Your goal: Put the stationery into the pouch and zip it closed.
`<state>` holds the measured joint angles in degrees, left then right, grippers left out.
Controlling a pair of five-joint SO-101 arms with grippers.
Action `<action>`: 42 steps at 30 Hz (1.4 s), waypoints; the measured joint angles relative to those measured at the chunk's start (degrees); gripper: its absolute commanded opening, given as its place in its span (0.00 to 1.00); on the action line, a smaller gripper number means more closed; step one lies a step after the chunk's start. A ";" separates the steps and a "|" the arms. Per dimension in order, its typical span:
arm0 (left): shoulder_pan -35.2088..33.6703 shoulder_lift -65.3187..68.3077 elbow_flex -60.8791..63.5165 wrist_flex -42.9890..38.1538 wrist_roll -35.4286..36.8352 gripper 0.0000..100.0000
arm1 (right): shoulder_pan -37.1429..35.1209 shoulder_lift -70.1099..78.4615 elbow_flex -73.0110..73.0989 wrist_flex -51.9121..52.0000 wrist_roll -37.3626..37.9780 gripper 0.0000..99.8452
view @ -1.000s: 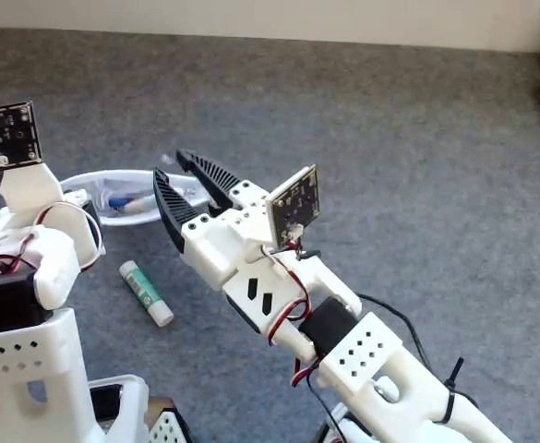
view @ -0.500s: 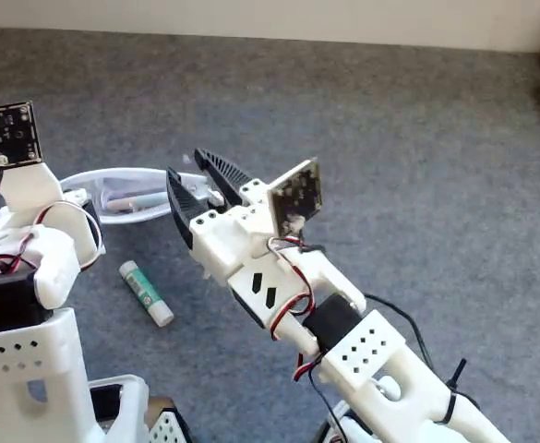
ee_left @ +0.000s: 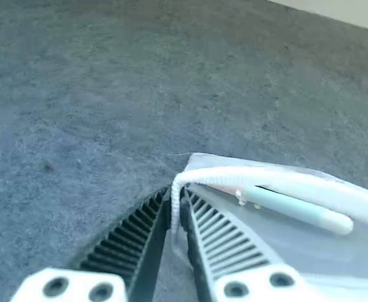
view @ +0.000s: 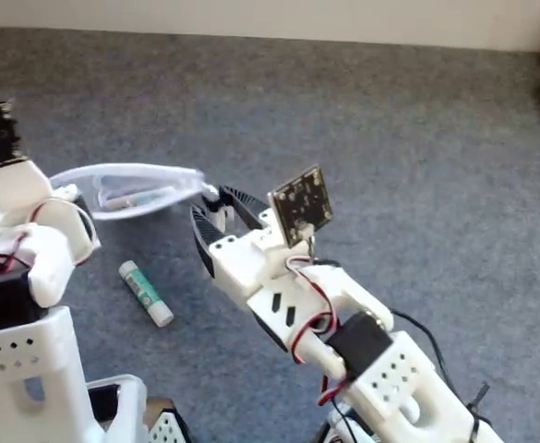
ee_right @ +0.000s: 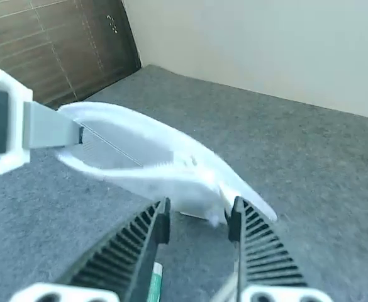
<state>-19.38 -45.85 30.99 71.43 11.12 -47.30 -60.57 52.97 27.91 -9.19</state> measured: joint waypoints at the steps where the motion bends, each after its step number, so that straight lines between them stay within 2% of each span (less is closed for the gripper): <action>1: -1.05 0.00 0.00 -0.53 0.35 0.01 | 0.00 -0.62 0.00 1.14 0.00 0.15; 11: -7.12 -1.23 0.70 -1.49 3.69 0.01 | 0.00 -5.19 0.00 18.20 -4.92 0.15; 16: -10.29 -7.82 3.52 -1.41 5.80 0.01 | -0.53 -1.32 0.00 19.08 -5.27 0.15; 23: -10.29 -18.64 11.69 -4.75 5.71 0.01 | -8.26 10.99 0.00 19.08 -5.27 0.15; 33: -10.29 -21.10 13.10 -5.27 5.71 0.01 | -14.59 25.49 0.00 6.95 -5.27 0.15; 42: -10.29 -21.36 13.10 -5.36 5.71 0.01 | -15.65 39.47 0.00 -6.07 -5.27 0.15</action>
<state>-29.67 -67.21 44.09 66.07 16.84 -62.95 -21.10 52.97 21.85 -14.46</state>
